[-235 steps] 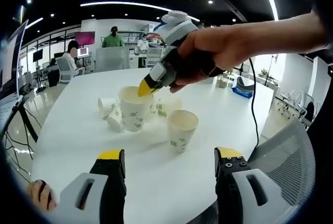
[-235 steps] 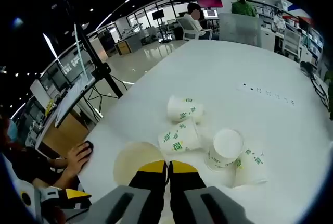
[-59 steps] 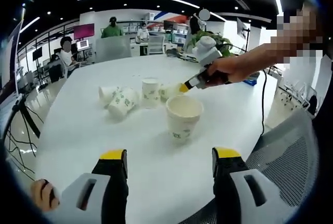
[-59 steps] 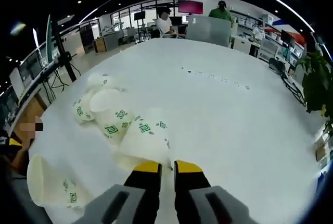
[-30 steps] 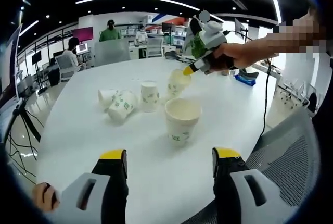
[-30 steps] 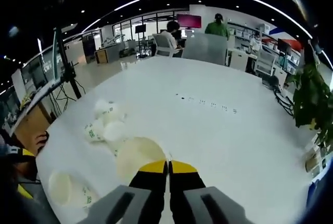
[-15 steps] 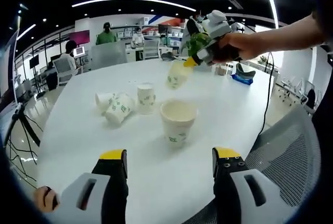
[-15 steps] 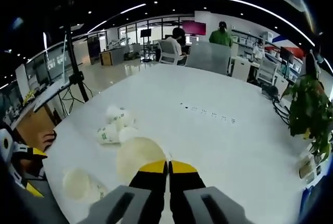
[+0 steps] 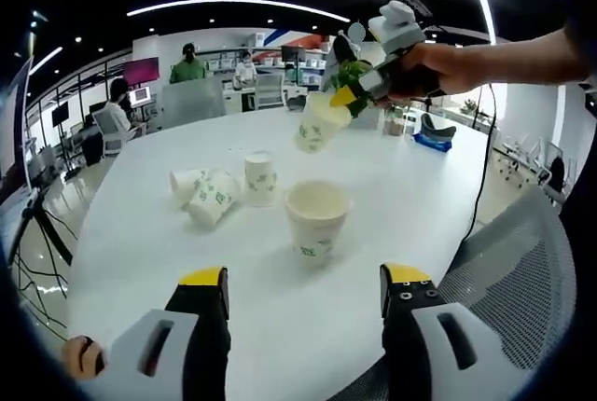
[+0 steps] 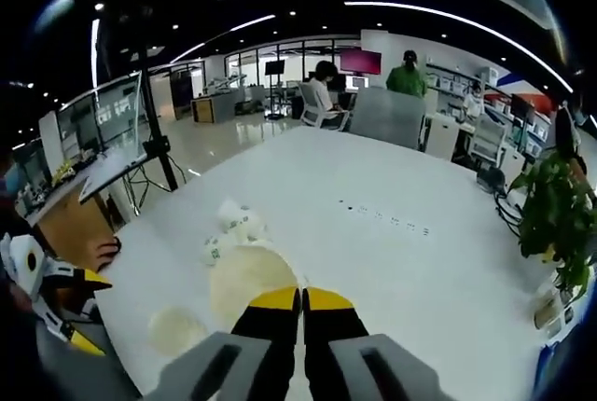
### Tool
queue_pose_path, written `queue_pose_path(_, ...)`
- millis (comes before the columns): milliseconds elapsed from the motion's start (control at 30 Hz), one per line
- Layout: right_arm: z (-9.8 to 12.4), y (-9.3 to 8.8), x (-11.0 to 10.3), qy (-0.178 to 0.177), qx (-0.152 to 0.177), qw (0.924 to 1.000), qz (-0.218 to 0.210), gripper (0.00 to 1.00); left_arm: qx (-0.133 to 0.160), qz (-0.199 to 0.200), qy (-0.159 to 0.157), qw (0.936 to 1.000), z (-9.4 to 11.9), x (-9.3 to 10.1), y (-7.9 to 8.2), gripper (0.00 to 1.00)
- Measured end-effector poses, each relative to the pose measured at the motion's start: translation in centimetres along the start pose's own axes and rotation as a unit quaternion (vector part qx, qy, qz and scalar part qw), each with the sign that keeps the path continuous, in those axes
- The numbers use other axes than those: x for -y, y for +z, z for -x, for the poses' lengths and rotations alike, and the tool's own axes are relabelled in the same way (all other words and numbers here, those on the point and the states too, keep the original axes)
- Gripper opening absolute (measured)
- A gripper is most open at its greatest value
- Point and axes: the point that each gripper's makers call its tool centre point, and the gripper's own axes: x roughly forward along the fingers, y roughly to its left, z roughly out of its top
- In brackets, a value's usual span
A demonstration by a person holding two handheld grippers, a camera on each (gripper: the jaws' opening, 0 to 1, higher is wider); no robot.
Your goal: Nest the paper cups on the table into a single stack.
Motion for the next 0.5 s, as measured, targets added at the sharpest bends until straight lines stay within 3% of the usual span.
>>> queue_pose_path(133, 0.7, 0.0, -0.8, 0.011, 0.003, 0.9998, -0.016, 0.00, 0.001, 0.000, -0.002, 1.0000, 0.0, 0.2, 0.1, 0.66)
queue_pose_path(500, 2.4, -0.9, -5.5, 0.048, 0.005, 0.9988, -0.005, 0.00, 0.001, -0.002, -0.008, 1.0000, 0.2, 0.6, 0.2, 0.66)
